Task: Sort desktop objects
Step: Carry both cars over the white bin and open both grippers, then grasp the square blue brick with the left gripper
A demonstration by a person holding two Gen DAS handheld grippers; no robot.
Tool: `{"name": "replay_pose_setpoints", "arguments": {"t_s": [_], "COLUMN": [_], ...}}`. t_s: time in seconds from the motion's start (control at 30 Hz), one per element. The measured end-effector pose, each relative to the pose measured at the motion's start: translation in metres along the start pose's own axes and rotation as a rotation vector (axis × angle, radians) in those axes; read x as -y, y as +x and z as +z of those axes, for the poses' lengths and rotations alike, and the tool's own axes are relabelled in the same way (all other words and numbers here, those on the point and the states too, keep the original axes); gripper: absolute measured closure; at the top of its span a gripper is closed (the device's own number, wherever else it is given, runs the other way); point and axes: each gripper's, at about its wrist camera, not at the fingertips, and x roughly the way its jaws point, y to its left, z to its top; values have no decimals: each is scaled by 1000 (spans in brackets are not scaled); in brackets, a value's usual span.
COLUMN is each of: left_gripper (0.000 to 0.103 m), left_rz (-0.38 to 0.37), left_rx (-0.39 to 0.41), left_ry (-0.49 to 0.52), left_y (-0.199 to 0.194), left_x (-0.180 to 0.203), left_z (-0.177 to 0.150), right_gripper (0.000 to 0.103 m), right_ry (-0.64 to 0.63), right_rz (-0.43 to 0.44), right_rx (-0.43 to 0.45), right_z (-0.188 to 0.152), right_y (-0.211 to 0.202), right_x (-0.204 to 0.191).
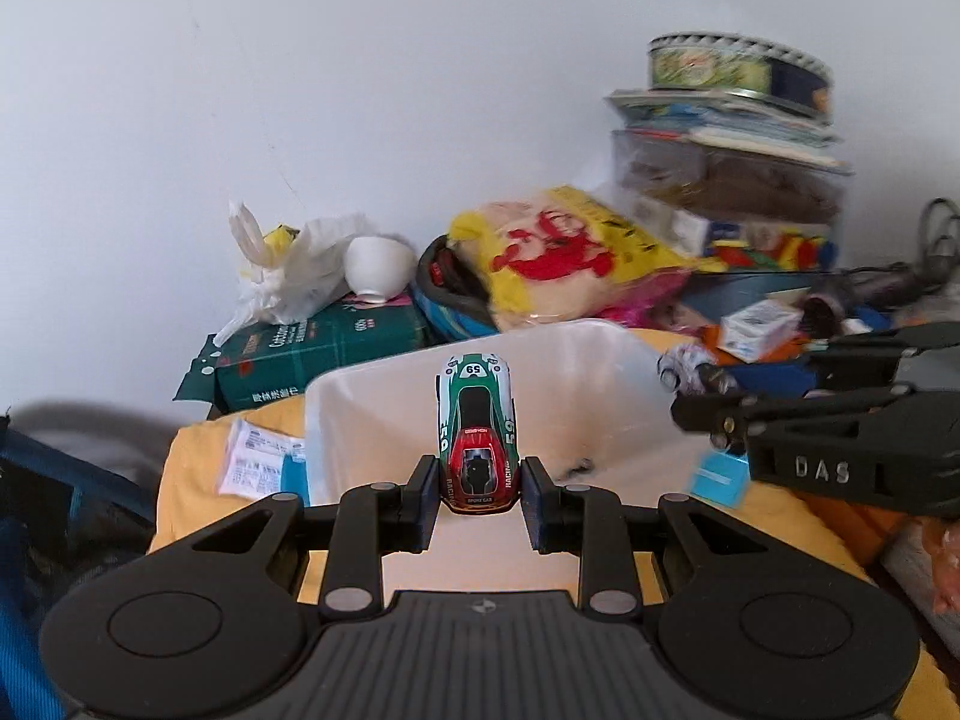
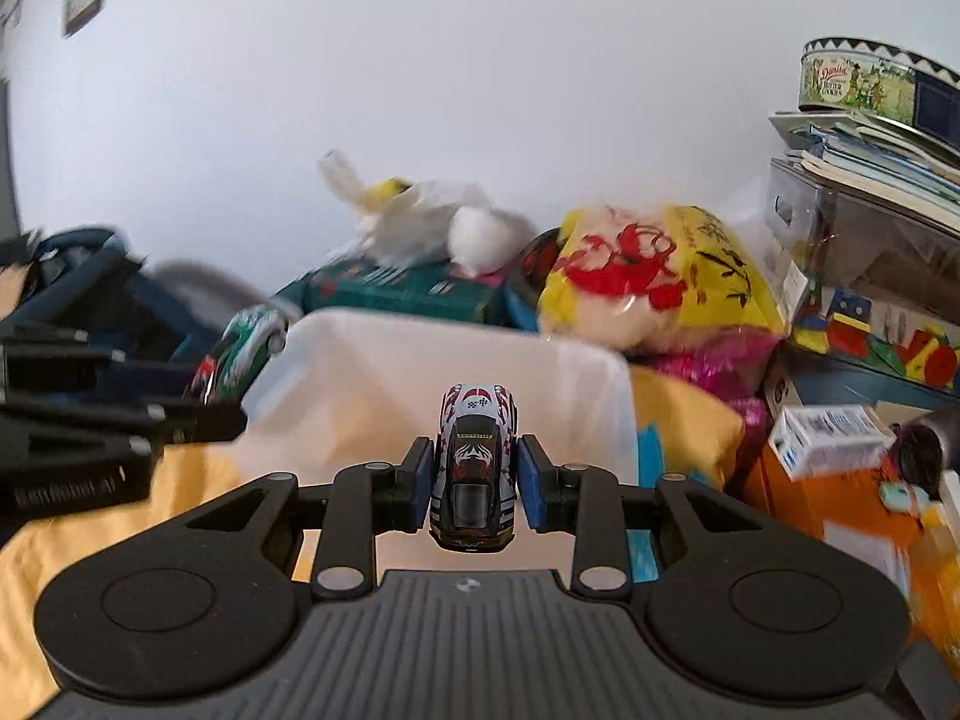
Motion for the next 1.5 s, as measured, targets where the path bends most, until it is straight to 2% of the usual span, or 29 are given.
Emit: {"name": "replay_pose_setpoints", "arguments": {"t_s": [0.1,0.2,0.3,0.4,0.5,0.63,0.8,0.93,1.1,1.33,1.43,1.5], "left_gripper": [68,63,63,63,63,63,63,63,61,61,61,61], "left_rz": [-3,-23,-51,-77,-76,-87,-82,-69,-91,-132,-124,-112], "left_rx": [-24,-2,-41,-100,-151,-233,-296,-313,-319,-386,-381,-345], "left_ry": [-52,-45,-57,-82,-60,-44,-9,-12,-31,35,43,74], "left_y": [18,5,-6,-20,-35,-51,-60,-62,-74,-78,-75,-80], "left_x": [-9,-10,-12,-13,-6,5,15,13,15,38,40,43], "left_z": [6,-6,-24,-55,-87,-130,-161,-170,-174,-204,-206,-202], "right_gripper": [63,63,63,63,63,68,71,71,71,71,71,71], "right_ry": [31,62,40,52,34,-28,-49,-81,-89,-90,-100,-104], "right_rz": [-18,14,25,58,66,101,121,105,117,122,114,106], "right_rx": [19,19,9,-39,-89,-168,-250,-281,-302,-308,-305,-308], "right_z": [-1,-14,-32,-54,-77,-110,-148,-166,-173,-179,-180,-181], "right_y": [23,14,-3,-20,-35,-55,-75,-84,-89,-95,-98,-99], "right_x": [6,9,7,5,-2,-19,-39,-48,-55,-64,-65,-65]}}
